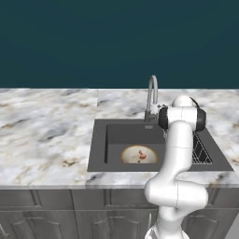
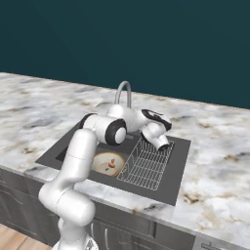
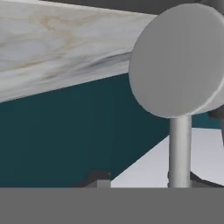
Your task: Pick the mushroom from the cabinet and place it in the bowl. Then pick the bowl and place it in the sink. Then turn on the sink facuet.
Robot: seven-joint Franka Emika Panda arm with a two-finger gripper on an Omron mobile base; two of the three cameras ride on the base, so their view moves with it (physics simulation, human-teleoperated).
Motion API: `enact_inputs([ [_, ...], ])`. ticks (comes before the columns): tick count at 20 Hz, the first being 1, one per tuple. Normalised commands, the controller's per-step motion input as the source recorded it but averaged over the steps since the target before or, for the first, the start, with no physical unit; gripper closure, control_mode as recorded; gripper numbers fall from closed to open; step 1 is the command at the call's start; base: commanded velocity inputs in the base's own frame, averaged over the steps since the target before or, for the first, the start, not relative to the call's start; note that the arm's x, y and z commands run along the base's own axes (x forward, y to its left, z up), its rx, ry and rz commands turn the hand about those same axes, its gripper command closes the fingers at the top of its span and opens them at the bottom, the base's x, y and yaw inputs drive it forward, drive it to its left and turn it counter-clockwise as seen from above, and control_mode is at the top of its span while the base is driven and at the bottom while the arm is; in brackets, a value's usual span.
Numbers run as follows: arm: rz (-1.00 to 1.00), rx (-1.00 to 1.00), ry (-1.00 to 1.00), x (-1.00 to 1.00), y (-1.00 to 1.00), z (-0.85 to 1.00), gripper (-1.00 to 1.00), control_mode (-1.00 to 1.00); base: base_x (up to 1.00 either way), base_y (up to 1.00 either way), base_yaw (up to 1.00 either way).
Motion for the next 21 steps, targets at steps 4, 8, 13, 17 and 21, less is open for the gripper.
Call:
enact_inputs([
  [4,-0.06,0.0,0.0,0.0,-0.72,-0.23,1.0,-1.0,0.0,0.0,0.0],
  [8,-0.07,0.0,0.0,-0.02,-0.76,-0.28,1.0,-1.0,0.0,0.0,0.0],
  [13,-0.06,0.0,0.0,-0.01,-0.58,-0.28,1.0,-1.0,0.0,0.0,0.0],
  [17,-0.05,0.0,0.0,-0.06,-0.52,-0.3,1.0,-1.0,0.0,0.0,0.0],
  [21,-0.05,0.0,0.0,-0.15,-0.57,-0.28,1.0,-1.0,0.0,0.0,0.0],
])
